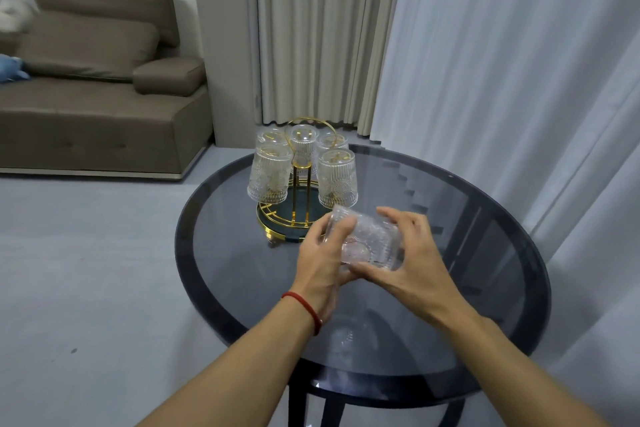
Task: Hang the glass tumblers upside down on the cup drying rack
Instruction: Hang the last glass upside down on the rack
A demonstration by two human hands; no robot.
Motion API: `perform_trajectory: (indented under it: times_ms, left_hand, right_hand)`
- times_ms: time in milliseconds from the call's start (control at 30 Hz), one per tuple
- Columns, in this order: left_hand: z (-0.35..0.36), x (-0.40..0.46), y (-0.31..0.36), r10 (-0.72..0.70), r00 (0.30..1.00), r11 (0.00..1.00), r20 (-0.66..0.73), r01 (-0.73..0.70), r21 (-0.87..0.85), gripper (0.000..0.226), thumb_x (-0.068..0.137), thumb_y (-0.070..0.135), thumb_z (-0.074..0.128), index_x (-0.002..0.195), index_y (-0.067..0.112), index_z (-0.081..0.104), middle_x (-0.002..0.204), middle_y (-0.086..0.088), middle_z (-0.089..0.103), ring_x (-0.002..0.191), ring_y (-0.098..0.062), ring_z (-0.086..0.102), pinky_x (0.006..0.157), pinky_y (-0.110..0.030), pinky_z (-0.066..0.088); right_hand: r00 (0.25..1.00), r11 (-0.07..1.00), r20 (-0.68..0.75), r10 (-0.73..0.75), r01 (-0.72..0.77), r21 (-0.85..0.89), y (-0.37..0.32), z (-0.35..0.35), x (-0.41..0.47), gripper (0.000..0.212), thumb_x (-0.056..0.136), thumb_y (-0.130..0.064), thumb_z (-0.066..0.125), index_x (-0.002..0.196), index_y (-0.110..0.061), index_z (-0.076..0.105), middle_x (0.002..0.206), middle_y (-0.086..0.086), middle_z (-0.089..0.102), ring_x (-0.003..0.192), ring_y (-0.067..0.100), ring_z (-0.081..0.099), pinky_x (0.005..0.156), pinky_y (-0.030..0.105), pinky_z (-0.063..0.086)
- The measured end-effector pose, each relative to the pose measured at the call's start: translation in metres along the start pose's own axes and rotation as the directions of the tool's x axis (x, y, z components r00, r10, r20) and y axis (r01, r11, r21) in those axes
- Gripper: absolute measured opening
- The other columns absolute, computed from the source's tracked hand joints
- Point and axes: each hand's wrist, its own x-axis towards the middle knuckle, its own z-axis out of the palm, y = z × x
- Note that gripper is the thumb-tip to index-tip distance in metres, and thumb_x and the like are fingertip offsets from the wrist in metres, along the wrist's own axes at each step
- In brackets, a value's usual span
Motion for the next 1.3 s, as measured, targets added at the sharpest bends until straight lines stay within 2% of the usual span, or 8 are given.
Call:
perform_trajectory:
  times_ms: [133,300,333,400,467,633,800,1300]
  left_hand:
    - [-0.013,0.002,0.011,-0.067,0.993,0.986,0.102,0.082,-0.144,0.053,0.095,0.036,0.064,0.136,0.004,0.054,0.129,-0.025,0.065,0.116,-0.041,0.064,0.099,-0.064,0.050]
    - [-0.034,0.011,0.012,0.030,0.999,0.991,0.009,-0.031,0.131,0.052,0.103,0.055,0.035,0.116,0.020,0.072,0.117,-0.008,0.073,0.113,-0.025,0.065,0.093,-0.044,0.055]
    - [-0.042,0.014,0.011,0.146,0.987,0.927,-0.064,-0.113,0.358,0.049,0.104,0.053,0.033,0.107,0.025,0.073,0.111,-0.004,0.072,0.110,-0.022,0.063,0.089,-0.034,0.052]
    - [-0.062,0.023,0.005,0.420,0.906,0.544,-0.058,-0.200,0.815,0.032,0.100,0.044,0.044,0.098,0.026,0.071,0.111,0.000,0.065,0.110,-0.022,0.056,0.085,-0.028,0.045]
    - [-0.078,0.034,-0.007,0.422,0.905,0.194,0.054,-0.148,0.970,0.036,0.094,0.036,0.058,0.124,0.017,0.064,0.138,-0.007,0.052,0.133,-0.026,0.043,0.103,-0.039,0.043]
    - [-0.090,0.048,-0.025,0.286,0.948,-0.055,0.138,-0.128,0.990,0.074,0.093,0.047,0.050,0.158,0.027,0.020,0.169,-0.007,0.007,0.154,-0.026,0.003,0.123,-0.053,0.014]
    - [-0.091,0.051,-0.033,0.248,0.960,-0.160,0.133,-0.094,0.983,0.077,0.097,0.054,0.037,0.160,0.026,0.003,0.169,-0.008,-0.001,0.154,-0.028,0.003,0.124,-0.053,0.007]
    - [-0.092,0.053,-0.039,0.283,0.947,-0.155,0.151,-0.110,0.982,0.075,0.097,0.052,0.035,0.159,0.024,0.005,0.169,-0.007,0.003,0.154,-0.028,0.003,0.124,-0.055,0.007]
  right_hand:
    - [0.977,0.882,0.132,0.169,-0.209,0.423,-0.012,-0.001,-0.001,0.052,0.083,-0.070,0.066,0.130,-0.048,0.055,0.116,-0.006,0.075,0.106,0.005,0.072,0.093,0.031,0.059]
    - [0.979,0.937,-0.074,0.193,-0.161,0.309,-0.023,-0.001,0.007,0.044,0.082,-0.062,0.073,0.122,-0.046,0.062,0.101,-0.010,0.075,0.095,0.002,0.071,0.079,0.025,0.057]
    - [0.976,0.957,-0.126,0.178,-0.142,0.253,-0.028,-0.004,0.012,0.047,0.081,-0.062,0.073,0.123,-0.047,0.061,0.100,-0.014,0.073,0.093,-0.002,0.069,0.076,0.022,0.054]
    - [0.969,0.979,-0.205,0.137,-0.102,0.176,-0.040,-0.008,0.026,0.050,0.078,-0.061,0.074,0.124,-0.046,0.061,0.101,-0.018,0.070,0.093,-0.006,0.065,0.073,0.020,0.051]
    - [0.964,0.985,-0.244,0.107,-0.069,0.159,-0.056,-0.012,0.045,0.052,0.078,-0.056,0.077,0.126,-0.043,0.062,0.105,-0.016,0.070,0.095,0.000,0.066,0.078,0.026,0.054]
    - [0.969,0.996,-0.244,0.027,-0.006,0.083,-0.097,-0.016,0.097,0.061,0.077,-0.052,0.074,0.133,-0.032,0.062,0.109,-0.001,0.069,0.099,0.019,0.066,0.090,0.041,0.057]
    - [0.980,0.999,-0.197,-0.034,0.028,-0.033,-0.121,0.004,0.134,0.059,0.079,-0.045,0.076,0.134,-0.028,0.062,0.119,0.005,0.065,0.111,0.024,0.063,0.098,0.046,0.054]
    - [0.997,0.948,-0.061,-0.053,0.031,-0.316,-0.103,0.056,0.172,0.066,0.079,-0.055,0.067,0.133,-0.019,0.063,0.129,0.005,0.068,0.121,0.027,0.058,0.098,0.042,0.050]
